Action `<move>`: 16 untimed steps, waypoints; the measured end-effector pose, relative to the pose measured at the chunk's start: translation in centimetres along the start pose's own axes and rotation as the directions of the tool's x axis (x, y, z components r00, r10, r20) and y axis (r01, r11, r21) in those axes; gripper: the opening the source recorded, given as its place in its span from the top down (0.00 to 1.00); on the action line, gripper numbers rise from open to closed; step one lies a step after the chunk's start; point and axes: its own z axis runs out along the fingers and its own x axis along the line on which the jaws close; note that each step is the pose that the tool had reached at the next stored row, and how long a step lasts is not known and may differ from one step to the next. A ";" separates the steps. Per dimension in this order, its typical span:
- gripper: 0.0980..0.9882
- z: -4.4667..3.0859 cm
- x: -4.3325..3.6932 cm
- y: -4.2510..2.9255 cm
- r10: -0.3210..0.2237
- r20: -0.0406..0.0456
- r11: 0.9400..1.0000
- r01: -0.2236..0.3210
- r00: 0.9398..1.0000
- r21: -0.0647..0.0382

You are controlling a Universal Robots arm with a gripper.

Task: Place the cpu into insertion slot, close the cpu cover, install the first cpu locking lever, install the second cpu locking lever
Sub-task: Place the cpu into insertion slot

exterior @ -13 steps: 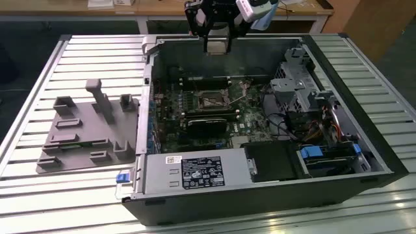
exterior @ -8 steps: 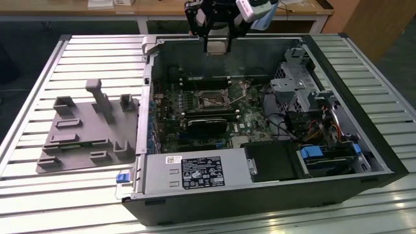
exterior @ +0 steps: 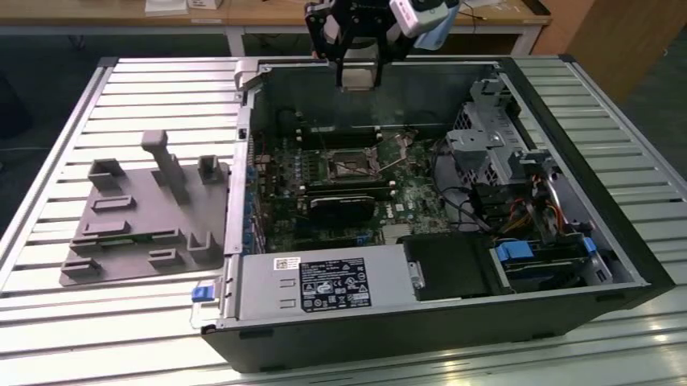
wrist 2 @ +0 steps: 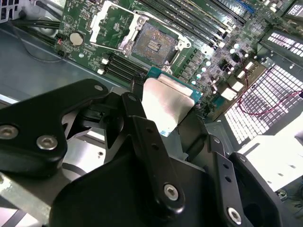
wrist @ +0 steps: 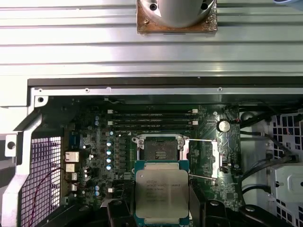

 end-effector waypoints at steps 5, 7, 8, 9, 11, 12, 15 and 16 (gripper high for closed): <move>0.50 0.26 0.00 -0.03 0.000 0.000 1.000 0.000 1.000 0.000; 0.50 0.37 -0.01 -0.04 0.000 0.000 1.000 0.000 1.000 0.000; 0.50 0.43 -0.01 -0.04 0.000 0.000 1.000 0.000 1.000 0.000; 0.50 0.51 -0.01 -0.05 0.000 0.000 1.000 0.000 1.000 0.000; 0.50 0.64 -0.01 -0.06 0.000 0.000 1.000 0.000 1.000 0.000; 0.50 0.69 -0.01 -0.07 0.000 0.000 1.000 0.000 1.000 0.000; 0.50 0.89 -0.02 -0.08 0.000 0.000 1.000 0.000 1.000 0.000; 0.50 0.94 -0.02 -0.09 0.000 0.001 1.000 0.000 1.000 0.000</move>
